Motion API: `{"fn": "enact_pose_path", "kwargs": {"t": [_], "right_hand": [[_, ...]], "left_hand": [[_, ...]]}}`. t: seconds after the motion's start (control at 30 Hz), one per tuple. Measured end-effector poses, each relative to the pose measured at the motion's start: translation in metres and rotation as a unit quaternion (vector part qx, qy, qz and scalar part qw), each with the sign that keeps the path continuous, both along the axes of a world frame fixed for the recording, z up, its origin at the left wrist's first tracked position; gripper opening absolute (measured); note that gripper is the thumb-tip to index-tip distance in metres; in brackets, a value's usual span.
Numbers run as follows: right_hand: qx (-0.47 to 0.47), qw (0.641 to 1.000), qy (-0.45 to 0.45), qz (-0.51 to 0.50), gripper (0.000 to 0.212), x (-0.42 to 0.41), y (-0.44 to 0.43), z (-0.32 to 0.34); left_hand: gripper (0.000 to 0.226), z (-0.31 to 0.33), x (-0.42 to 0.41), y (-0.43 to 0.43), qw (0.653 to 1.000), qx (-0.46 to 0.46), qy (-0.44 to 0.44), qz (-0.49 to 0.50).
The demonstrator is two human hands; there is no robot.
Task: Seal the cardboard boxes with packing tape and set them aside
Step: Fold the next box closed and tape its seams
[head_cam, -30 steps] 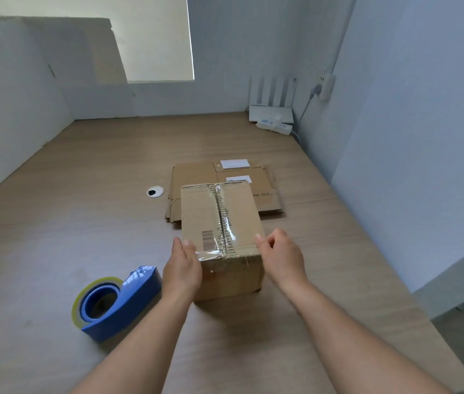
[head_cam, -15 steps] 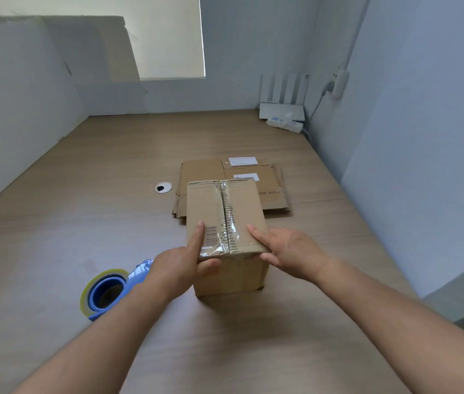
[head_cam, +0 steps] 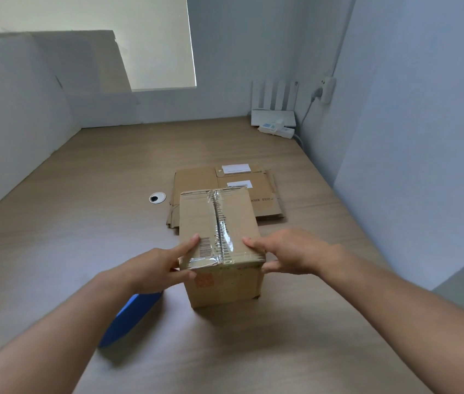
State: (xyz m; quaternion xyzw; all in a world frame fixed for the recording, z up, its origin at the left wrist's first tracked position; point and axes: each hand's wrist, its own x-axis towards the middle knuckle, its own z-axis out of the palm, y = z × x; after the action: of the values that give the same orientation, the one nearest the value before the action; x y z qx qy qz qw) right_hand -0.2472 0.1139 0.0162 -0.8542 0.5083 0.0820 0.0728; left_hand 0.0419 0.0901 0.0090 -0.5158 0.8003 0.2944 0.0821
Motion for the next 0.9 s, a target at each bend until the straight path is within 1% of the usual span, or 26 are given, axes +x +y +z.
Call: {"fn": "enact_pose_path", "kwargs": {"t": [0.07, 0.17, 0.23, 0.33, 0.4, 0.43, 0.47, 0.5, 0.53, 0.6, 0.63, 0.67, 0.7, 0.73, 0.77, 0.8, 0.83, 0.87, 0.9], "right_hand": [[-0.057, 0.998, 0.004, 0.025, 0.066, 0.000, -0.003, -0.006], [-0.165, 0.980, -0.060, 0.089, 0.068, -0.005, -0.004, -0.022], [-0.215, 0.965, -0.112, 0.099, 0.068, -0.007, -0.004, -0.037], [-0.225, 0.958, -0.158, 0.080, 0.063, -0.006, -0.003, -0.049], [-0.230, 0.958, -0.156, 0.070, 0.058, -0.005, 0.000, -0.049], [-0.215, 0.964, -0.148, 0.048, 0.055, -0.001, 0.005, -0.045], [-0.195, 0.971, -0.141, 0.004, 0.058, 0.004, 0.009, -0.042], [-0.160, 0.976, -0.138, -0.061, 0.067, 0.010, 0.013, -0.038], [-0.116, 0.972, -0.148, -0.141, 0.073, 0.016, 0.017, -0.036], [-0.071, 0.935, -0.202, -0.281, 0.075, 0.026, 0.016, -0.029], [-0.068, 0.914, -0.224, -0.332, 0.078, 0.026, 0.012, -0.026], [-0.062, 0.903, -0.228, -0.358, 0.082, 0.021, 0.006, -0.024], [-0.053, 0.908, -0.217, -0.354, 0.084, 0.013, 0.000, -0.022], [-0.036, 0.920, -0.205, -0.332, 0.085, 0.003, -0.006, -0.019], [-0.017, 0.933, -0.199, -0.299, 0.084, -0.006, -0.011, -0.017], [0.003, 0.943, -0.198, -0.266, 0.084, -0.016, -0.013, -0.014], [0.025, 0.950, -0.202, -0.236, 0.083, -0.024, -0.015, -0.011], [0.046, 0.955, -0.207, -0.209, 0.083, -0.031, -0.016, -0.008], [0.061, 0.958, -0.209, -0.184, 0.083, -0.036, -0.018, -0.007]], "left_hand": [[0.077, -0.003, -0.003, 0.001, 0.999, -0.046, -0.025, 0.001], [0.078, -0.009, -0.005, 0.006, 0.993, -0.111, -0.050, 0.007], [0.077, -0.015, -0.008, 0.009, 0.986, -0.156, -0.053, 0.023], [0.075, -0.024, -0.012, 0.013, 0.978, -0.198, -0.055, 0.049], [0.074, -0.025, -0.014, 0.017, 0.976, -0.198, -0.057, 0.069], [0.074, -0.024, -0.016, 0.020, 0.977, -0.188, -0.051, 0.085], [0.077, -0.024, -0.018, 0.024, 0.979, -0.172, -0.032, 0.110], [0.081, -0.023, -0.020, 0.028, 0.979, -0.148, -0.003, 0.137], [0.088, -0.021, -0.024, 0.034, 0.980, -0.131, 0.030, 0.150], [0.098, -0.021, -0.037, 0.047, 0.986, -0.093, 0.072, 0.121], [0.098, -0.021, -0.046, 0.056, 0.989, -0.063, 0.093, 0.101], [0.095, -0.020, -0.056, 0.064, 0.988, -0.044, 0.116, 0.088], [0.089, -0.019, -0.063, 0.071, 0.985, -0.048, 0.139, 0.090], [0.083, -0.014, -0.068, 0.074, 0.975, -0.078, 0.169, 0.117], [0.079, -0.009, -0.069, 0.071, 0.956, -0.133, 0.201, 0.168], [0.074, -0.006, -0.068, 0.065, 0.925, -0.210, 0.225, 0.225], [0.067, -0.003, -0.066, 0.057, 0.890, -0.279, 0.231, 0.278], [0.063, 0.001, -0.063, 0.048, 0.866, -0.314, 0.225, 0.318], [0.063, 0.002, -0.061, 0.039, 0.865, -0.305, 0.207, 0.341]]}}
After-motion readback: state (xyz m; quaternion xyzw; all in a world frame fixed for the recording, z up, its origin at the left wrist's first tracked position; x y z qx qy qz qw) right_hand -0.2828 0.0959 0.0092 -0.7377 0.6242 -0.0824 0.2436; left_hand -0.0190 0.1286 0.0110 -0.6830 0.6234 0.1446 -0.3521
